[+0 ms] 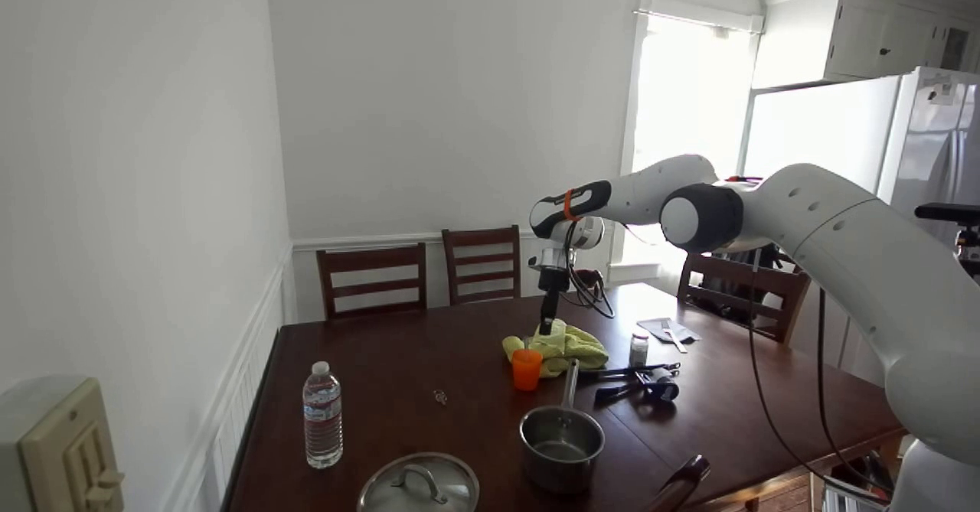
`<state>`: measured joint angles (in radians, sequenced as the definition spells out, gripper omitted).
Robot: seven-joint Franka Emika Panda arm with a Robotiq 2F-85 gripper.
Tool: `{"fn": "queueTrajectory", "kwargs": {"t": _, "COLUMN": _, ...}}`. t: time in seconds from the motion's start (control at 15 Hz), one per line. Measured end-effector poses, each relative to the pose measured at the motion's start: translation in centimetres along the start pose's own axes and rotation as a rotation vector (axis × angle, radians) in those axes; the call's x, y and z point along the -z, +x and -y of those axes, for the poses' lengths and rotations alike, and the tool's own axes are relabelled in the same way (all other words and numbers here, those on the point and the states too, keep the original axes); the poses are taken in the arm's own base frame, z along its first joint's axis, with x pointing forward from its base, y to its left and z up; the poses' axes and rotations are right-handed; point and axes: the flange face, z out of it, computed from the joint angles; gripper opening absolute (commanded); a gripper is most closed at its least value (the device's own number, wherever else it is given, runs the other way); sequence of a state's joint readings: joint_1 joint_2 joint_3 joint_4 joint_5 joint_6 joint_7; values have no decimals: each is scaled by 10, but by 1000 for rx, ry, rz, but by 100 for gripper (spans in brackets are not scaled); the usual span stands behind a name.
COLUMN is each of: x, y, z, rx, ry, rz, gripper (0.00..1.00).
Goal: Move the spoon from the orange cup to the pot
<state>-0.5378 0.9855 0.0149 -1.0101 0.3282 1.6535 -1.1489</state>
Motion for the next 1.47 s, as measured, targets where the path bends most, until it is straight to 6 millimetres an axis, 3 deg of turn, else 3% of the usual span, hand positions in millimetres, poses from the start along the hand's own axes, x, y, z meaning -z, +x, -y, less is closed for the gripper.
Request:
{"fn": "queueTrajectory", "kwargs": {"t": 0.13, "x": -4, "y": 1, "z": -5, "rx": 33, "ry": -17, "rz": -24, "gripper": 91}}
{"fn": "queueTrajectory", "kwargs": {"t": 0.33, "x": -14, "y": 8, "z": -9, "rx": 99, "ry": -32, "rz": -55, "gripper": 62}}
{"fn": "queueTrajectory", "kwargs": {"t": 0.47, "x": -20, "y": 13, "z": -10, "rx": 134, "ry": -34, "rz": -64, "gripper": 50}}
{"fn": "queueTrajectory", "kwargs": {"t": 0.67, "x": -22, "y": 18, "z": -9, "rx": 175, "ry": -41, "rz": -74, "gripper": 41}}
{"fn": "queueTrajectory", "kwargs": {"t": 0.87, "x": -21, "y": 21, "z": -10, "rx": 199, "ry": -59, "rz": -84, "gripper": 39}}
{"fn": "queueTrajectory", "kwargs": {"t": 1.0, "x": -20, "y": 21, "z": -11, "rx": 211, "ry": -72, "rz": -89, "gripper": 26}}
{"fn": "queueTrajectory", "kwargs": {"t": 1.07, "x": -19, "y": 22, "z": -11, "rx": 215, "ry": -77, "rz": -90, "gripper": 11}}
{"fn": "queueTrajectory", "kwargs": {"t": 1.2, "x": -19, "y": 22, "z": -12, "rx": 217, "ry": -82, "rz": -92, "gripper": 1}}
{"fn": "queueTrajectory", "kwargs": {"t": 1.47, "x": -16, "y": 23, "z": -9, "rx": 221, "ry": -78, "rz": -92, "gripper": 0}}
